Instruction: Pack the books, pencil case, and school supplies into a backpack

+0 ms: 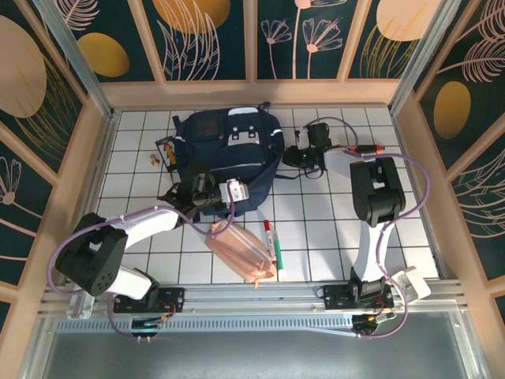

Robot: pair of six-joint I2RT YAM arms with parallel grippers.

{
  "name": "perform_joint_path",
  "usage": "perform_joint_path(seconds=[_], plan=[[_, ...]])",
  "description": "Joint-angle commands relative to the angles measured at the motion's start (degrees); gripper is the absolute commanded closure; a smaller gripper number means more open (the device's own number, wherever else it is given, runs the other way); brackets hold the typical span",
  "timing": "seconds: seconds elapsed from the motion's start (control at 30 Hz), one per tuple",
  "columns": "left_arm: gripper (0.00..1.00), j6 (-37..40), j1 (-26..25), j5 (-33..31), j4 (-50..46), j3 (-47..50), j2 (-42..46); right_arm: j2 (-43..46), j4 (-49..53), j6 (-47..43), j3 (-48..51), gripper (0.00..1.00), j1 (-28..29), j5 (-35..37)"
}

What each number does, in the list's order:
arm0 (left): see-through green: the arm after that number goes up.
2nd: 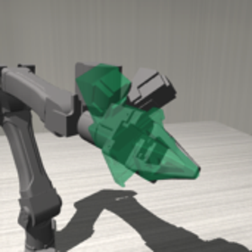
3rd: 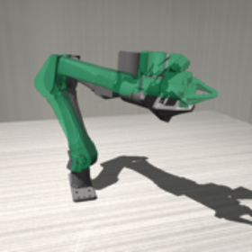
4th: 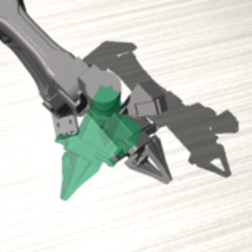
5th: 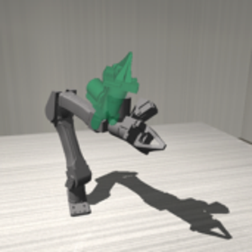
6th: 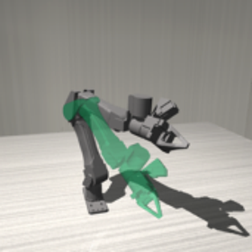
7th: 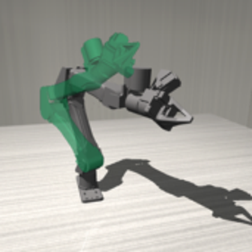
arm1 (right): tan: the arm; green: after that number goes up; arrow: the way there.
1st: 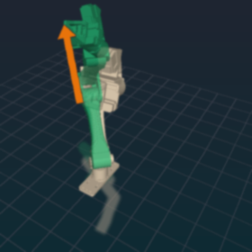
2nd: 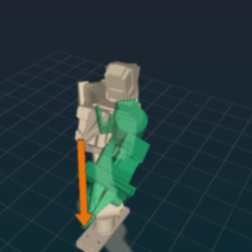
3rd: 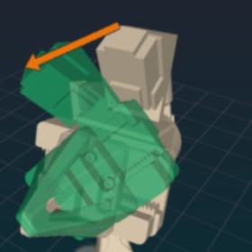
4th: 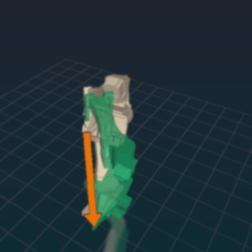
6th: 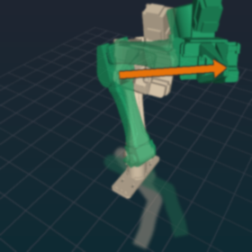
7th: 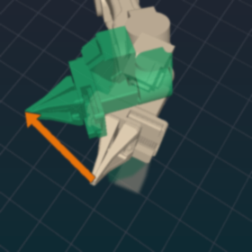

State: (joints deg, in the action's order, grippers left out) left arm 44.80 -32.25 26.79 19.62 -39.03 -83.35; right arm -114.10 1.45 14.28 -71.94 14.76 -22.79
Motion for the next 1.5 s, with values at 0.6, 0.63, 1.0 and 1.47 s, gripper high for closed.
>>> perform_joint_path(seconds=[0.6,0.63,1.0,1.47], plan=[[0.12,-60.52,1.2,-38.35,-19.83,-16.35,12.89,30.99,0.07,0.77,9.38,0.01,3.34,46.51],[0.1,-61.9,1.62,-39.27,-22.3,-17.94,13.35,31.57,-0.29,3.65,10.08,0.01,3.22,47.42],[0.01,-70.85,7.76,-36.19,-34.8,-19.82,17.84,30.76,7.93,20.0,12.44,0.01,0.25,37.99],[0.01,-72.58,9.65,-34.41,-35.35,-18.66,13.95,38.87,11.92,14.43,24.13,0.33,10.7,19.0]])
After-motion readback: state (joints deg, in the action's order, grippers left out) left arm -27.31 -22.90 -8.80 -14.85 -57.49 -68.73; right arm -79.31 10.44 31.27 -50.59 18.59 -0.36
